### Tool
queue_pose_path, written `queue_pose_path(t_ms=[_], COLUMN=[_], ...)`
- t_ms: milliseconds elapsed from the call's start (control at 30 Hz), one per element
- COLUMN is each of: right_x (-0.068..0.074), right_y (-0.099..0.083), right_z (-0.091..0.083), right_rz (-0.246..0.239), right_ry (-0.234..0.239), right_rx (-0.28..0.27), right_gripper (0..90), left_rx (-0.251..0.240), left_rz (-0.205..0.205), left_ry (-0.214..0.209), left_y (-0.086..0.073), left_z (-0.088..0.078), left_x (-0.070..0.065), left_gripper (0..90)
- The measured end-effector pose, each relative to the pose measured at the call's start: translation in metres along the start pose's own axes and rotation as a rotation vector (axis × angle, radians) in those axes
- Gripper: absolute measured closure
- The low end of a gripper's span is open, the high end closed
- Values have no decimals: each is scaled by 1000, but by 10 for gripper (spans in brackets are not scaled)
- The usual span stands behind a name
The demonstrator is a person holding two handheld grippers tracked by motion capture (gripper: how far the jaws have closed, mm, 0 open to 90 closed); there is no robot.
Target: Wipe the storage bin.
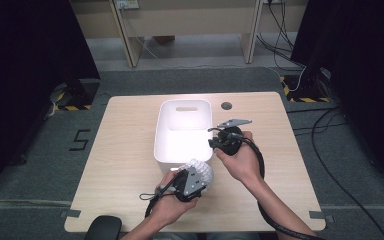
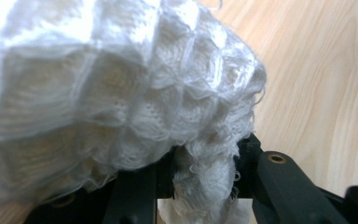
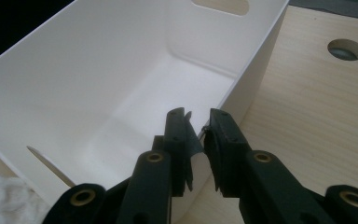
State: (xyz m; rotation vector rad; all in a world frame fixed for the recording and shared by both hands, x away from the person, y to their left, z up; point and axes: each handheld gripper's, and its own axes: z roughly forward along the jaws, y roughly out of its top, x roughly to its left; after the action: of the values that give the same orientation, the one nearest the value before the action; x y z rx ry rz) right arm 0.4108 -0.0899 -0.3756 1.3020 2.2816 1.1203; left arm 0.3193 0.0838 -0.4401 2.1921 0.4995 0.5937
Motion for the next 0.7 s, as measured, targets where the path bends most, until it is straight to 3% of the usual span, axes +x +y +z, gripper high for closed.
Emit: queue_pose_path(t_ms=[267,700], right_x=[0,-1], right_y=[0,0], right_z=[0,0], right_rz=[1,0], right_ry=[-1,2], right_rx=[0,1], right_gripper=[784,783], left_rx=[-7,1], left_rz=[-19,7], left_ry=[-2,-2], left_y=[5,7], left_z=[0,11], left_x=[3,-1], left_gripper=[685,685])
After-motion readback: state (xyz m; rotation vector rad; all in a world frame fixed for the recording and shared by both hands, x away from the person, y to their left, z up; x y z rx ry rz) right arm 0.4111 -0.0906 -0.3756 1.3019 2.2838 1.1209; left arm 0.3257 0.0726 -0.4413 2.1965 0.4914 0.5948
